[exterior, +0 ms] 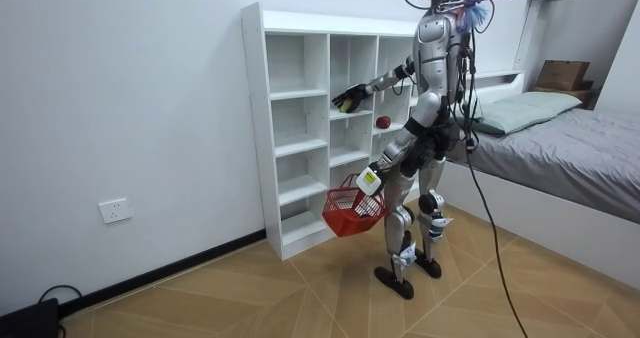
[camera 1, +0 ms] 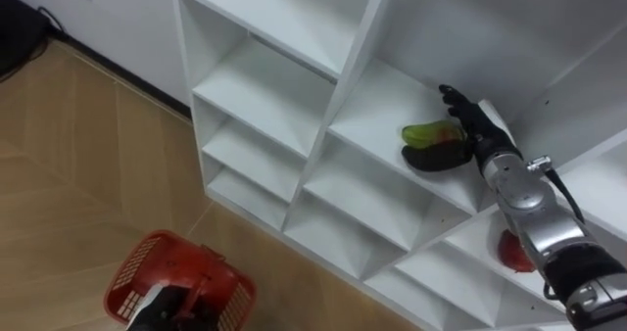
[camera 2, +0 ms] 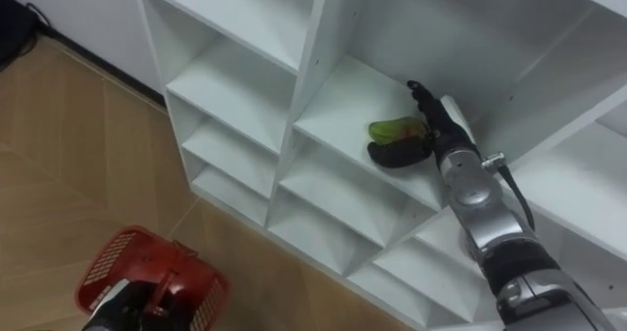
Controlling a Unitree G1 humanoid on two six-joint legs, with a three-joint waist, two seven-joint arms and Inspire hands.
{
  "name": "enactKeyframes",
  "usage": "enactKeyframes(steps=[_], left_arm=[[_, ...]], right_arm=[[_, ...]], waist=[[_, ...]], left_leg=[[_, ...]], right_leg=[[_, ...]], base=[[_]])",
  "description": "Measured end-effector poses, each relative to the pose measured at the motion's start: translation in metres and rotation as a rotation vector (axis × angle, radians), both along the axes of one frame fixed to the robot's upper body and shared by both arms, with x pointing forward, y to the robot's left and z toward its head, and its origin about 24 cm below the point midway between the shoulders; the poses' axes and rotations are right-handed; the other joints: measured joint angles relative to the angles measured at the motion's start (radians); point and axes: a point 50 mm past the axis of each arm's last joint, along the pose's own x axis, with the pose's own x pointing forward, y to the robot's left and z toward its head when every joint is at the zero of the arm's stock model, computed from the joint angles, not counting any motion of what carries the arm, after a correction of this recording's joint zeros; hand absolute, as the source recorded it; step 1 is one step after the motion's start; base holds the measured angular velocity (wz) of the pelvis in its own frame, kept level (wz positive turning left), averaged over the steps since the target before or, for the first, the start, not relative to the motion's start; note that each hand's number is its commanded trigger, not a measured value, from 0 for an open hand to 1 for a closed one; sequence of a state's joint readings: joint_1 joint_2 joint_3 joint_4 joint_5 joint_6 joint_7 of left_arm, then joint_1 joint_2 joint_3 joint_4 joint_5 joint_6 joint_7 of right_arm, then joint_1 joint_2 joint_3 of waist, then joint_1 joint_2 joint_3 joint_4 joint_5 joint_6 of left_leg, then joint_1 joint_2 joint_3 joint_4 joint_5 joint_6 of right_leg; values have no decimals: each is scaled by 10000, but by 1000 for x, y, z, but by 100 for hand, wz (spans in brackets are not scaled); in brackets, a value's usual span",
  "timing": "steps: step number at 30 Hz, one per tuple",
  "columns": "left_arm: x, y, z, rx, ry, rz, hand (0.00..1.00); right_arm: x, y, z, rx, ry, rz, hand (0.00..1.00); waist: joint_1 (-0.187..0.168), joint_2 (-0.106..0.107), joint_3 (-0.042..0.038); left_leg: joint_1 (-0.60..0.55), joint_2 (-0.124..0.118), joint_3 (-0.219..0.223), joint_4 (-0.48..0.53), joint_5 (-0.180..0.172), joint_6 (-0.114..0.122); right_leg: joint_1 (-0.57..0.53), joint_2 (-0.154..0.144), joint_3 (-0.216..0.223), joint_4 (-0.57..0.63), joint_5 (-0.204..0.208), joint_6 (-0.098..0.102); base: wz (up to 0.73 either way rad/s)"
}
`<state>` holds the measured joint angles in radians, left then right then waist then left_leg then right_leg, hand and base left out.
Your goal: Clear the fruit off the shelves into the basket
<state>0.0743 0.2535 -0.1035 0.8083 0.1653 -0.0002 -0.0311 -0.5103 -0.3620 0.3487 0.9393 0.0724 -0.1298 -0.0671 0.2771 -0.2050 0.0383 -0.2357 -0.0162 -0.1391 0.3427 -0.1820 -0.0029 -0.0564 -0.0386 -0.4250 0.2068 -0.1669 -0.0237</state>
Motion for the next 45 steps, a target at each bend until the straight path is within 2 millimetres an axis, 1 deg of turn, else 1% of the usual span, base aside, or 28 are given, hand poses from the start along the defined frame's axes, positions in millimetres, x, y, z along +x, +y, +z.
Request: enactKeyframes(steps=[2,4,6,7,10,11,12,13,14,15,16,18,21,36,42,45], left_arm=[[0,0,0,-11,14,22,100],[0,0,0,-28,32,53,100],[-1,1,0,-35,60,92,100],[-1,1,0,-29,68,97,100],[-1,1,-1,-26,129,123,100],[-2,2,-2,-21,190,141,100],[-2,2,-3,-8,258,165,100],[-3,3,-3,-1,299,180,100],[-3,3,-4,10,362,205,100],[-3,4,-5,12,418,240,100],[-4,4,-5,14,439,253,100],[-3,4,-5,23,494,288,100],[-4,5,-6,56,545,343,100],[-4,4,-7,223,564,250,100],[-4,2,-7,276,600,106,100],[-2,2,-6,318,531,116,100]], right_arm=[[-1,0,-1,21,81,25,0],[-1,-1,-2,59,179,43,0],[-2,-3,-4,126,356,47,0],[-3,-3,-5,134,387,55,0],[-3,-4,-5,219,458,99,0],[-3,-4,-5,273,502,125,5],[-3,-5,-5,291,536,147,27],[-3,-5,-5,285,551,156,51],[-3,-7,-5,265,570,154,80],[-3,-8,-4,246,572,116,95],[-3,-9,-4,238,564,72,100],[-2,-14,-1,123,594,-82,100],[-1,-16,1,180,529,-242,100],[2,-18,5,65,393,-366,100],[3,-17,6,166,410,-328,100],[4,-15,7,245,391,-266,100]], waist=[[-2,-5,-7],[5,-13,-32],[16,-38,-97],[22,-46,-110],[19,-56,-120],[0,-55,-118],[-17,-54,-118],[-19,-54,-118],[-29,-54,-118],[-33,-54,-118],[-33,-54,-118],[-32,-55,-118],[-37,-56,-118],[-76,-37,-103],[-92,34,-48],[-151,37,-44]], left_leg=[[-2,-7,-4,0,5,5],[-3,-14,-8,-1,7,9],[4,-22,-8,-5,12,17],[7,-22,-8,-6,13,18],[16,-35,-32,3,15,21],[9,-55,-73,12,15,21],[7,-72,-122,11,15,21],[5,-81,-132,10,15,22],[-3,-99,-148,9,16,23],[-7,-113,-164,8,21,32],[-8,-119,-177,8,22,35],[-22,-149,-261,9,31,49],[-45,-163,-284,20,34,54],[-41,-165,-323,18,33,52],[-18,-162,-306,-5,35,53],[0,-155,-284,-17,35,53]], right_leg=[[1,-8,-12,0,0,0],[0,-16,-13,0,-1,1],[-3,-20,1,-2,-1,2],[-3,-20,3,-2,-1,2],[7,-25,-5,-10,-1,2],[15,-27,-15,-15,-1,2],[25,-37,-46,-14,-3,4],[28,-41,-59,-14,-3,5],[29,-50,-80,-14,-5,7],[29,-61,-92,-13,-7,11],[30,-66,-97,-13,-7,11],[37,-89,-156,-8,-7,15],[38,-90,-172,-13,-4,20],[65,-75,-178,-29,-4,21],[61,-82,-154,-28,-8,26],[68,-82,-161,-28,-10,30]], base=[[0],[0],[0],[0],[0],[6],[7],[7],[5],[4],[4],[7],[3],[0],[0],[0]])
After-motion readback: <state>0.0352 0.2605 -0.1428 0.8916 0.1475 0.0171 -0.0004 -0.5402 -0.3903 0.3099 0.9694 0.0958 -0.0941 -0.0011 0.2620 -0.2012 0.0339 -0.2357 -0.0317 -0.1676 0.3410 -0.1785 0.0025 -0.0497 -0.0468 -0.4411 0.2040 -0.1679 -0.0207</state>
